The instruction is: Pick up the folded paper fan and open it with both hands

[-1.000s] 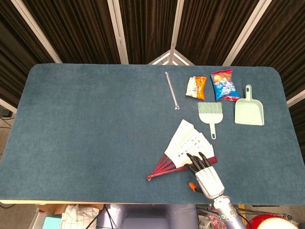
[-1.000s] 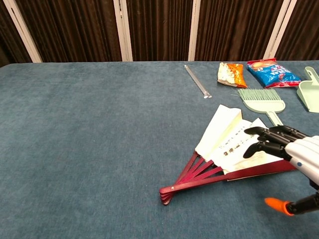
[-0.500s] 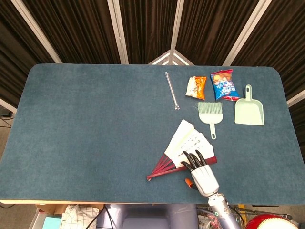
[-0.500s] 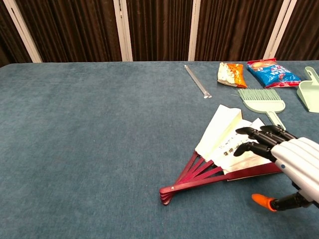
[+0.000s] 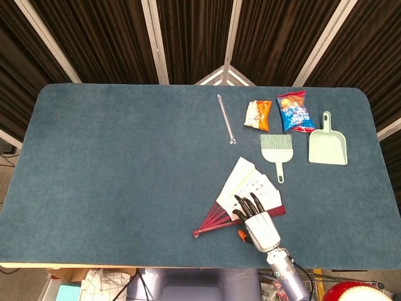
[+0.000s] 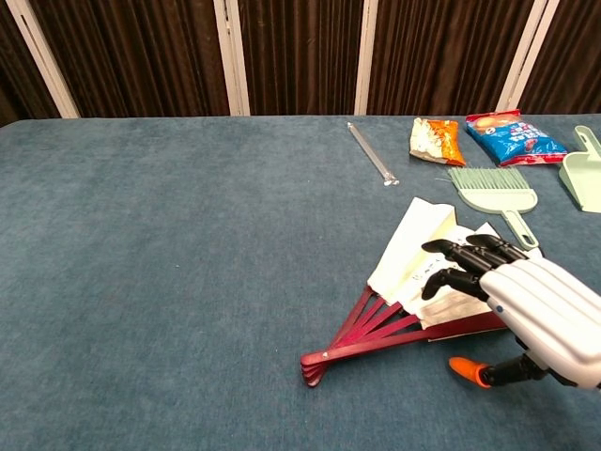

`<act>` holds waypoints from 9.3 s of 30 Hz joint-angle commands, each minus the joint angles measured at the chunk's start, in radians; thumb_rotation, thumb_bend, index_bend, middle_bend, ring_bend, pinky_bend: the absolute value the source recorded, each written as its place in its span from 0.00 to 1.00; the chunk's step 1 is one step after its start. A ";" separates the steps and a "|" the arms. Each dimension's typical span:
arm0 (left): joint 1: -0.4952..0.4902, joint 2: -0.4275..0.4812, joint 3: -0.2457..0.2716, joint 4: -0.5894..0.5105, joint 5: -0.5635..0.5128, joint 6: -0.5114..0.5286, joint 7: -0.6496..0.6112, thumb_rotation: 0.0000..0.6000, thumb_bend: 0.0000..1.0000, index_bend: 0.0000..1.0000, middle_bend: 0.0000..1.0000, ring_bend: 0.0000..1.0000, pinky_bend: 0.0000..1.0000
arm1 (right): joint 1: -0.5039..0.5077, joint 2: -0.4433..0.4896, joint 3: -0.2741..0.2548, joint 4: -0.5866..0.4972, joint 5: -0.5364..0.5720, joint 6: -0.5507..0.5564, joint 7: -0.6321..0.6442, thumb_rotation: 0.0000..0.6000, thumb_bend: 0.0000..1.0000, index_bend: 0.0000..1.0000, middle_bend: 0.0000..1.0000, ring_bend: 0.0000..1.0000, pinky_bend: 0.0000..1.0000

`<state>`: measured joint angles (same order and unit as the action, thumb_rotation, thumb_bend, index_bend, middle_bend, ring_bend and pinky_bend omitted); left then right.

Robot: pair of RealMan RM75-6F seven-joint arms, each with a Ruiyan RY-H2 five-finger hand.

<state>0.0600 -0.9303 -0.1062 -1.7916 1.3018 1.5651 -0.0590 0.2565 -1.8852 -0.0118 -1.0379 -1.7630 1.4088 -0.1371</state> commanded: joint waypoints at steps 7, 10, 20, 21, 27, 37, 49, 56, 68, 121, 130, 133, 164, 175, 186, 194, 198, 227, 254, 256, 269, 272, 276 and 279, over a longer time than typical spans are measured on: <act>-0.004 -0.006 -0.001 -0.005 -0.007 -0.005 0.020 1.00 0.38 0.06 0.00 0.00 0.00 | 0.018 -0.016 0.009 0.047 0.020 0.009 0.015 1.00 0.26 0.38 0.12 0.18 0.08; -0.005 -0.007 0.000 -0.007 -0.005 -0.004 0.026 1.00 0.38 0.06 0.00 0.00 0.00 | 0.023 -0.022 0.011 0.063 0.023 0.014 0.014 1.00 0.26 0.38 0.12 0.18 0.08; -0.003 -0.011 0.001 -0.012 -0.002 0.003 0.037 1.00 0.38 0.06 0.00 0.00 0.00 | 0.036 -0.033 0.008 0.105 0.034 0.017 0.016 1.00 0.28 0.39 0.12 0.18 0.09; -0.003 -0.011 0.001 -0.012 -0.003 0.002 0.038 1.00 0.38 0.06 0.00 0.00 0.00 | 0.037 -0.034 0.008 0.108 0.036 0.017 0.017 1.00 0.28 0.39 0.12 0.18 0.09; -0.003 -0.012 0.001 -0.013 -0.005 0.002 0.042 1.00 0.38 0.06 0.00 0.00 0.00 | 0.039 -0.041 0.005 0.135 0.042 0.021 0.014 1.00 0.29 0.41 0.13 0.18 0.09; -0.004 -0.014 0.001 -0.016 -0.008 0.000 0.050 1.00 0.38 0.06 0.00 0.00 0.00 | 0.036 -0.041 0.003 0.178 0.056 0.042 0.027 1.00 0.30 0.41 0.13 0.19 0.10; -0.005 -0.017 0.001 -0.019 -0.010 0.000 0.060 1.00 0.38 0.06 0.00 0.00 0.00 | 0.030 -0.023 0.005 0.173 0.062 0.085 0.042 1.00 0.30 0.41 0.13 0.19 0.10; -0.005 -0.018 0.002 -0.020 -0.010 0.000 0.064 1.00 0.38 0.06 0.00 0.00 0.00 | 0.029 -0.026 0.007 0.181 0.065 0.099 0.047 1.00 0.30 0.41 0.13 0.19 0.10; -0.006 -0.019 0.002 -0.023 -0.011 -0.001 0.073 1.00 0.38 0.06 0.00 0.00 0.00 | 0.030 -0.029 0.006 0.187 0.068 0.112 0.062 1.00 0.36 0.53 0.15 0.21 0.12; -0.005 -0.009 0.008 -0.027 -0.002 -0.006 0.052 1.00 0.38 0.06 0.00 0.00 0.00 | 0.077 0.005 0.003 0.132 0.074 0.062 0.006 1.00 0.43 0.88 0.22 0.26 0.14; -0.005 -0.005 0.009 -0.027 0.000 -0.008 0.044 1.00 0.38 0.06 0.00 0.00 0.00 | 0.086 0.025 0.014 0.105 0.068 0.084 0.042 1.00 0.43 0.90 0.22 0.26 0.14; -0.005 -0.005 0.008 -0.026 -0.002 -0.009 0.041 1.00 0.38 0.06 0.00 0.00 0.00 | 0.100 0.055 0.016 0.071 0.056 0.092 0.079 1.00 0.43 0.90 0.22 0.26 0.14; -0.028 -0.015 0.035 -0.008 0.078 -0.039 0.025 1.00 0.38 0.06 0.00 0.00 0.00 | 0.389 0.763 0.287 -0.744 0.218 -0.286 0.001 1.00 0.43 0.90 0.22 0.26 0.14; -0.063 -0.076 0.055 0.043 0.240 -0.034 -0.195 1.00 0.37 0.10 0.01 0.00 0.00 | 0.511 0.870 0.430 -0.848 0.470 -0.438 0.014 1.00 0.43 0.90 0.22 0.26 0.14; -0.148 -0.202 0.087 0.036 0.306 -0.143 -0.308 1.00 0.36 0.17 0.06 0.00 0.00 | 0.674 0.923 0.526 -0.995 0.796 -0.458 -0.198 1.00 0.43 0.91 0.22 0.26 0.14; -0.196 -0.244 0.066 0.012 0.305 -0.169 -0.408 1.00 0.33 0.19 0.06 0.00 0.00 | 0.760 0.911 0.545 -1.093 0.917 -0.384 -0.317 1.00 0.43 0.91 0.22 0.26 0.14; -0.218 -0.253 0.050 -0.006 0.288 -0.180 -0.437 1.00 0.32 0.19 0.06 0.00 0.00 | 0.813 0.888 0.551 -1.143 0.976 -0.320 -0.392 1.00 0.43 0.91 0.22 0.26 0.14; -0.289 -0.365 0.051 -0.009 0.249 -0.231 -0.616 1.00 0.32 0.24 0.09 0.00 0.00 | 1.095 0.611 0.528 -1.318 1.129 0.003 -0.678 1.00 0.43 0.92 0.22 0.26 0.14; -0.279 -0.447 0.087 -0.023 0.274 -0.183 -0.574 1.00 0.59 0.59 0.25 0.00 0.00 | 1.082 0.620 0.508 -1.318 1.106 0.033 -0.665 1.00 0.43 0.92 0.22 0.26 0.14; -0.276 -0.447 0.084 -0.023 0.270 -0.177 -0.570 1.00 0.62 0.66 0.29 0.00 0.00 | 1.077 0.624 0.506 -1.318 1.104 0.033 -0.660 1.00 0.43 0.92 0.22 0.26 0.14; -0.255 -0.429 0.033 -0.010 0.198 -0.133 -0.551 1.00 0.65 0.84 0.41 0.01 0.03 | 0.986 0.703 0.459 -1.318 1.109 0.009 -0.602 1.00 0.43 0.93 0.22 0.27 0.14; -0.254 -0.429 0.000 0.015 0.207 -0.093 -0.540 1.00 0.65 0.84 0.41 0.02 0.03 | 0.950 0.729 0.456 -1.311 1.081 -0.002 -0.553 1.00 0.44 0.94 0.22 0.27 0.14; -0.263 -0.453 -0.040 0.059 0.227 -0.047 -0.531 1.00 0.64 0.84 0.41 0.03 0.03 | 0.913 0.759 0.443 -1.281 1.041 -0.040 -0.496 1.00 0.44 0.94 0.22 0.28 0.14; -0.276 -0.482 -0.072 0.098 0.252 -0.008 -0.508 1.00 0.64 0.84 0.41 0.03 0.05 | 0.893 0.772 0.432 -1.261 1.021 -0.069 -0.462 1.00 0.44 0.94 0.22 0.28 0.14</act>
<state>-0.2069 -1.3943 -0.1593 -1.7153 1.5377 1.5355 -0.5822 1.1624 -1.1239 0.4284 -2.3112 -0.7292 1.3545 -0.6139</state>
